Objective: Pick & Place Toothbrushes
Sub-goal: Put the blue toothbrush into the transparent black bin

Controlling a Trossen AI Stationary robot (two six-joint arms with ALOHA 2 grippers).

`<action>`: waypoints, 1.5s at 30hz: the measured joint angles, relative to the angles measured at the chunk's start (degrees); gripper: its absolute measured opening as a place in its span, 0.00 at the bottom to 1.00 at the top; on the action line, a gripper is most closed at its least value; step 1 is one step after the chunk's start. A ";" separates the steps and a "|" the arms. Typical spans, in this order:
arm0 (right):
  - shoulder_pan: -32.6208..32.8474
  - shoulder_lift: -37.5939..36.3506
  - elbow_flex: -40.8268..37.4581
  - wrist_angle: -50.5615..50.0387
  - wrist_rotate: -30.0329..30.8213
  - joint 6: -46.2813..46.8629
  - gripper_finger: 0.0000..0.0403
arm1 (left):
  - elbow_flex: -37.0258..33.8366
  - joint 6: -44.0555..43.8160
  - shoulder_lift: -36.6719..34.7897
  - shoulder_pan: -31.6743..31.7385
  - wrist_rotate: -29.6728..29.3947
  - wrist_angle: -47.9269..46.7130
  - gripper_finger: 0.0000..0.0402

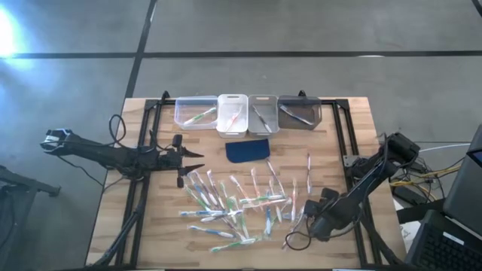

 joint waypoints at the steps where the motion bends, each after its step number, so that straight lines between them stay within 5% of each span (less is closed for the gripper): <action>1: 0.00 -0.09 -0.37 0.59 -0.01 -0.14 0.39 | 0.00 0.00 0.00 0.00 0.00 0.02 0.37; 14: 0.04 -0.11 0.20 1.73 -0.62 -1.89 0.05 | 0.00 0.00 0.00 -0.02 0.01 -0.28 0.37; 22: -0.03 -0.02 0.82 0.92 -0.42 -1.69 0.05 | 0.00 -0.07 0.00 -0.02 0.00 -0.26 0.37; 36: 0.00 -0.02 2.00 -15.28 1.01 5.12 0.05 | 0.00 -0.22 0.00 -0.02 0.01 -0.15 0.37; 45: 0.02 0.13 6.78 -23.35 19.09 5.89 0.04 | 0.00 -0.22 0.00 -0.01 0.00 -0.17 0.37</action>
